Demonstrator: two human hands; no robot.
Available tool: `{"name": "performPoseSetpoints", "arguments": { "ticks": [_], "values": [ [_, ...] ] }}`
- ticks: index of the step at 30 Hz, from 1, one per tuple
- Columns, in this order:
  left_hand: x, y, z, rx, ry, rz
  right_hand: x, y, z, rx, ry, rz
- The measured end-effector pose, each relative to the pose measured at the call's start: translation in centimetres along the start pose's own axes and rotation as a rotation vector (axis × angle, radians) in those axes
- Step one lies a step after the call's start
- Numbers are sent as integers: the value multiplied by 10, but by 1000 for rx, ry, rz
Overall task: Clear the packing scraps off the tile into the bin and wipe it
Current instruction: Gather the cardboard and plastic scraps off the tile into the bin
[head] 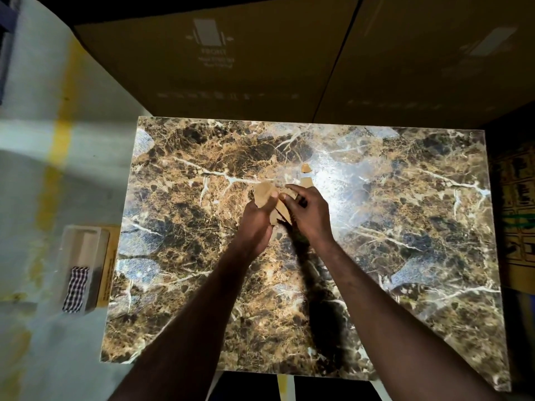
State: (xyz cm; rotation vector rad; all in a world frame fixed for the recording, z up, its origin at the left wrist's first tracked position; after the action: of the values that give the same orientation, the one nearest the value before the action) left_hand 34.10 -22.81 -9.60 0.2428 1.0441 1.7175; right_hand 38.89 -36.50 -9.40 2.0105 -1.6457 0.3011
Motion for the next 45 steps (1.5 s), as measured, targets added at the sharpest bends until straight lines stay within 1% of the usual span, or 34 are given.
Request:
{"name": "performPoseSetpoints", "arguments": {
  "ticks": [2, 3, 6, 8, 10, 12, 14, 16, 18, 20, 23, 25, 26, 29, 31, 36, 40, 43, 45],
  "values": [
    [7, -1, -1, -69, -138, 58, 1, -4, -5, 54, 17, 1],
    [10, -2, -1, -84, -164, 88, 4, -8, -6, 71, 31, 23],
    [21, 1, 4, -119, -201, 177, 23, -26, -5, 87, 123, 153],
    [33, 1, 8, -135, -213, 212, 32, -41, -3, 78, 199, 206],
    [45, 2, 11, -147, -229, 232, 35, -55, -2, 58, 272, 200],
    [55, 4, 13, -150, -229, 251, 33, -63, -5, 85, 346, 177],
    [61, 10, 17, -158, -209, 235, 32, -68, -10, 117, 392, 182],
    [66, 17, 21, -165, -196, 202, 30, -74, -10, 102, 405, 171],
    [72, 24, 22, -156, -207, 136, 29, -76, -9, 81, 393, 148],
    [77, 31, 23, -130, -250, 38, 32, -75, -10, 83, 326, 133],
    [75, 40, 23, -108, -480, -104, 47, -65, -9, 58, 195, 91],
    [72, 38, 18, -118, -653, -148, 52, -53, -4, 38, 205, 18],
    [70, 37, 17, -153, -761, -143, 52, -46, -1, 41, 251, -18],
    [61, 31, 15, -321, -1123, -50, 46, -30, 7, 90, 337, -78],
    [55, 29, 11, -375, -1235, -36, 41, -24, 9, 134, 354, -94],
    [49, 26, -2, -434, -1281, -2, 35, -24, 6, 148, 413, -99],
    [42, 27, -5, -405, -1289, 36, 28, -21, 3, 136, 374, -65],
    [41, 27, -4, -350, -1207, 48, 28, -14, 5, 51, 296, -46],
    [45, 29, -2, -330, -1106, 103, 28, -9, 8, -24, 220, -67]
  ]
}}
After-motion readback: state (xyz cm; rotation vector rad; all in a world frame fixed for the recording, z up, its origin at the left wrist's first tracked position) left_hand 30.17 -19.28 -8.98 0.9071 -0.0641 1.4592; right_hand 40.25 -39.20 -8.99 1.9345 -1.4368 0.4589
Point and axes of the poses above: each hand's wrist, its own y-axis away from the middle knuckle, its own x-axis out of the back of the hand, z = x × y, the point moved 4 cm from there along -y, towards the middle knuckle, and after that the axes turned 5 degrees about x, right-handed, at the moved point
